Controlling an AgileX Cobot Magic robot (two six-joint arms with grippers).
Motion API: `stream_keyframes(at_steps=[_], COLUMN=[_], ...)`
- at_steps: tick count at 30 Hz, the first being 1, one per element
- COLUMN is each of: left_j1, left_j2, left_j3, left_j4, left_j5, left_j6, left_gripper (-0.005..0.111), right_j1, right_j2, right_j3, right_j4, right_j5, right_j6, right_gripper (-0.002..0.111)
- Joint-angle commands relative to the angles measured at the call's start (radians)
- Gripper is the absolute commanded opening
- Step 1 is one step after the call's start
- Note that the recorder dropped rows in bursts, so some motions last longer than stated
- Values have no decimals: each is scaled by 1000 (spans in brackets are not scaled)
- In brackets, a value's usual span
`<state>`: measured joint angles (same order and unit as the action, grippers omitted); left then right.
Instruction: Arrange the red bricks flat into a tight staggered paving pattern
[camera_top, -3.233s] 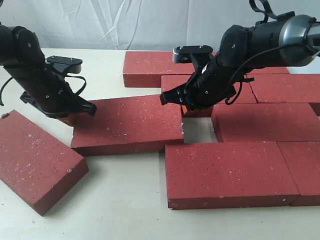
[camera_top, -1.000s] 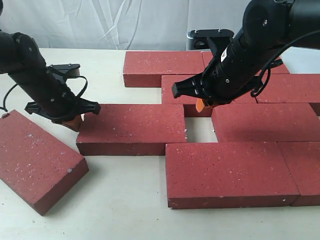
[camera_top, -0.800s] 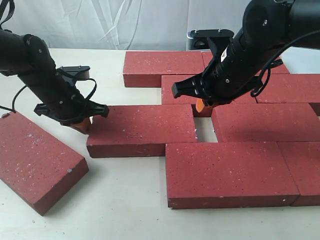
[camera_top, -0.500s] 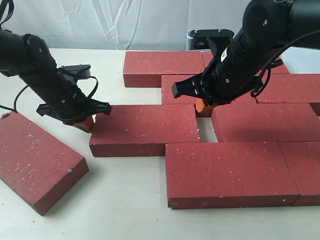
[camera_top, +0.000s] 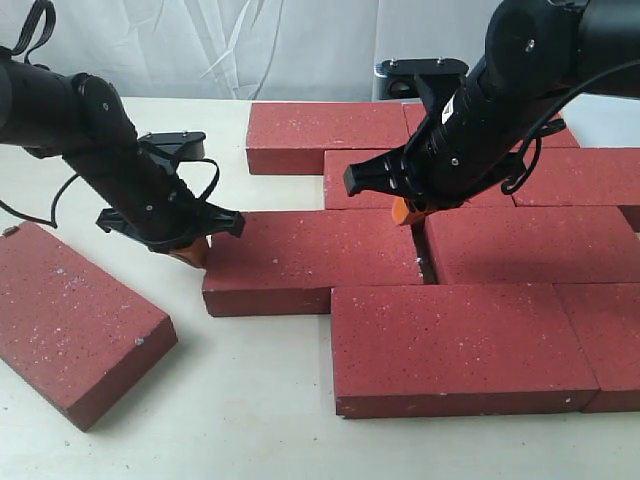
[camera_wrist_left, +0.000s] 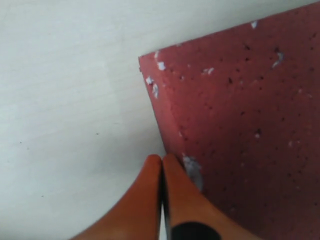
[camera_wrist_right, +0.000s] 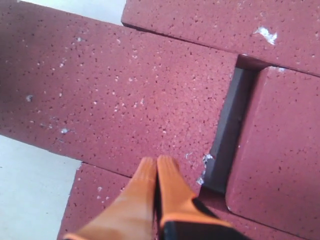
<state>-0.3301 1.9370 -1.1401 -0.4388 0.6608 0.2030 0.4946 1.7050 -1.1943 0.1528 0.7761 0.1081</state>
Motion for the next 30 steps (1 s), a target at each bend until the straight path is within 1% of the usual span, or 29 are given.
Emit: stream_keyframes(at_steps=[1, 4, 9, 15, 22, 26, 30], left_j1=[-11, -11, -11, -11, -11, -11, -11], left_j2=[-4, -4, -4, 3, 81, 81, 81], left_j3=[-3, -3, -3, -3, -3, -3, -3], left_j4=[-45, -71, -145, -159, -193, -209, -258], left_j5=[-6, -7, -3, 0, 12, 14, 27], left_j6=[17, 17, 72, 87, 89, 94, 152], left_gripper=[0, 0, 0, 0, 0, 0, 0], right_j1=[-5, -5, -5, -5, -5, -5, -5], right_j2=[-15, -15, -15, -15, -15, -15, -15], right_j3=[3, 3, 3, 3, 3, 3, 3], right_j4=[-2, -2, -2, -2, -2, -2, -2], right_j5=[-3, -3, -3, -5, -5, -7, -7], right_j6=[-2, -2, -2, -2, -2, -2, -2], right_gripper=[-1, -1, -1, -1, -1, -1, -1])
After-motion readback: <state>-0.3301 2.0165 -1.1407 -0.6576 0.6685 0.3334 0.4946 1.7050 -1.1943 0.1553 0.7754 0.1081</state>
